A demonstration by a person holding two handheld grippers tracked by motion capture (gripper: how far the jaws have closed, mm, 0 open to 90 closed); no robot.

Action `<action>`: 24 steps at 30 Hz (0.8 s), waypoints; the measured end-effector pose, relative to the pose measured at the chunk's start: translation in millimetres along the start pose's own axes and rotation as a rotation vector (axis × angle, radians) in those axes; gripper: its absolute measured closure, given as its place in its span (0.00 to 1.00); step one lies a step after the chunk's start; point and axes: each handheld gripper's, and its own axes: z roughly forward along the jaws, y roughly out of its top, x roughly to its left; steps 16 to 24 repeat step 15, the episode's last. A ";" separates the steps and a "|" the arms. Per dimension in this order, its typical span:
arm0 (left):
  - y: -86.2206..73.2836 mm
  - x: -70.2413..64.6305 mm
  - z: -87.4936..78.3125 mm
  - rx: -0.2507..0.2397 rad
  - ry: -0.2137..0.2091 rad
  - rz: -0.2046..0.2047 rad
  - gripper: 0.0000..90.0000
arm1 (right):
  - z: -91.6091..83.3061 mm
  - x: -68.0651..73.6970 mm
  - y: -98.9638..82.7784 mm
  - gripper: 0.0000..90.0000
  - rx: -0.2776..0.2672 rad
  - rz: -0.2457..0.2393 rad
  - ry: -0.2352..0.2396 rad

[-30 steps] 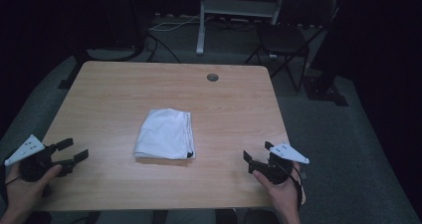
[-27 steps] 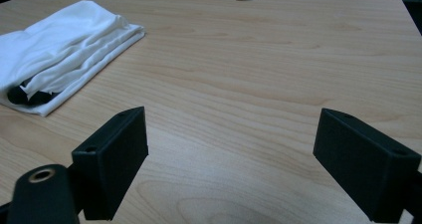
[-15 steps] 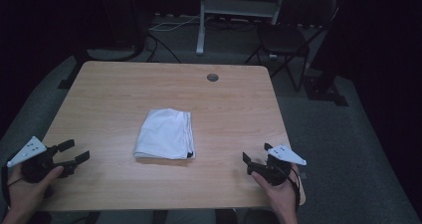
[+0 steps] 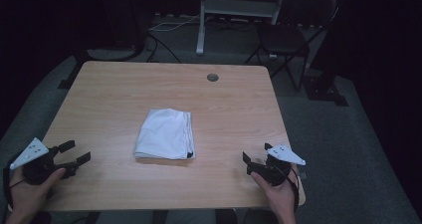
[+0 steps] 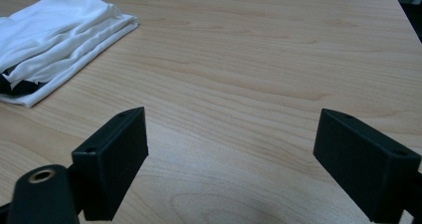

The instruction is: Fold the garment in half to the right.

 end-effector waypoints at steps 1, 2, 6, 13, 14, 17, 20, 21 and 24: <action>-0.1 0.0 0.1 -0.002 0.002 0.000 0.23 | -0.3 -0.3 -0.1 0.15 -0.002 0.001 0.000; -0.1 0.0 0.1 -0.002 0.002 0.000 0.23 | -0.3 -0.3 -0.1 0.15 -0.002 0.001 0.000; -0.2 0.0 -0.5 -0.005 0.004 -0.001 0.23 | -0.6 -1.3 -0.2 0.15 -0.007 0.009 0.002; -0.2 -0.5 -0.5 0.002 0.007 0.005 0.23 | -0.5 -1.4 -0.2 0.15 -0.007 0.008 0.004; -0.3 -0.3 -0.5 -0.002 0.007 0.003 0.23 | -0.5 -1.5 -0.1 0.15 -0.005 0.008 0.005; -0.3 -0.2 -0.8 -0.004 0.006 -0.002 0.23 | -0.5 -1.5 -0.1 0.15 -0.005 0.008 0.006; -0.3 -0.2 -0.8 -0.004 0.006 -0.002 0.23 | -0.5 -1.5 -0.1 0.15 -0.005 0.008 0.006; -0.3 -0.2 -0.8 -0.004 0.006 -0.002 0.23 | -0.5 -1.5 -0.1 0.15 -0.005 0.008 0.006; -0.3 -0.2 -0.8 -0.004 0.006 -0.002 0.23 | -0.5 -1.5 -0.1 0.15 -0.005 0.008 0.006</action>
